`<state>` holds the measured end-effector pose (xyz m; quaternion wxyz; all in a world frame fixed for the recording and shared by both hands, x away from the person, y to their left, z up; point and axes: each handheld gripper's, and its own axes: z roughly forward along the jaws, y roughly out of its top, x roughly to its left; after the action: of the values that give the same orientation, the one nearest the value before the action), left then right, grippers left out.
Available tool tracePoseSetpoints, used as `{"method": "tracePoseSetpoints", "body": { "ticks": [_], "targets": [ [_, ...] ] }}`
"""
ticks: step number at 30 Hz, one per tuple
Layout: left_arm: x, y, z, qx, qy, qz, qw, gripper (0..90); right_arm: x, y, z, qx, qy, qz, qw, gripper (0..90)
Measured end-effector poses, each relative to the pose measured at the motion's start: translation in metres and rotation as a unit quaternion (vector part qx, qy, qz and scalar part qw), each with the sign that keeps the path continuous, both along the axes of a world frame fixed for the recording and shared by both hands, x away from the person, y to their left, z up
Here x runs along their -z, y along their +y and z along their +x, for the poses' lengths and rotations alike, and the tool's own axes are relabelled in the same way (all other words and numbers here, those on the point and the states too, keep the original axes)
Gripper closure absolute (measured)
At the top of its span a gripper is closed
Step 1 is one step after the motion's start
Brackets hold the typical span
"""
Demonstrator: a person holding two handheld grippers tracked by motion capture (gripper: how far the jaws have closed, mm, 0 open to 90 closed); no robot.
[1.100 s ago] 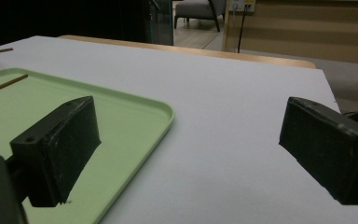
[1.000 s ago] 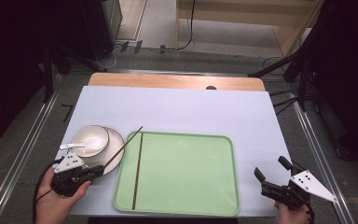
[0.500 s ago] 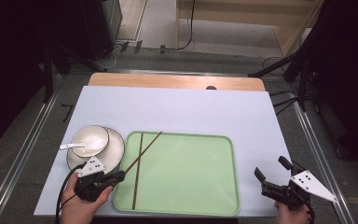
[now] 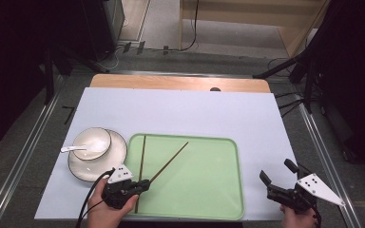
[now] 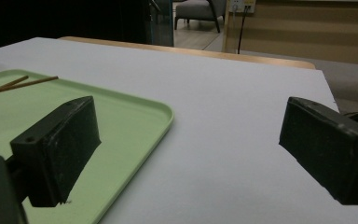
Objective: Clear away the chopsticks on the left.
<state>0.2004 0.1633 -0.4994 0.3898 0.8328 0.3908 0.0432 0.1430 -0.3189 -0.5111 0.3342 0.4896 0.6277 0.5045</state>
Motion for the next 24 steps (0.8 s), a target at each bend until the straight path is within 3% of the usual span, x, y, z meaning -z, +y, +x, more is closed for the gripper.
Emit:
{"method": "tracePoseSetpoints", "body": {
  "ticks": [8,19,22,24],
  "targets": [
    [0.01,-0.018,-0.003,0.0,0.01,0.002,0.9999,85.6,0.0,-0.001,0.0,-0.001,-0.001,0.0,1.0,5.2],
    [0.015,-0.026,-0.009,-0.003,0.015,0.012,0.9998,84.3,0.0,-0.001,0.0,-0.002,-0.001,0.0,1.0,5.2],
    [0.014,-0.026,-0.009,-0.005,0.014,0.004,0.9999,78.7,0.0,-0.001,0.0,-0.002,-0.001,0.0,1.0,5.2],
    [0.011,-0.025,-0.006,-0.01,0.008,-0.007,0.9999,79.9,0.0,-0.001,-0.001,-0.002,-0.001,0.0,1.0,5.2]
  ]
}}
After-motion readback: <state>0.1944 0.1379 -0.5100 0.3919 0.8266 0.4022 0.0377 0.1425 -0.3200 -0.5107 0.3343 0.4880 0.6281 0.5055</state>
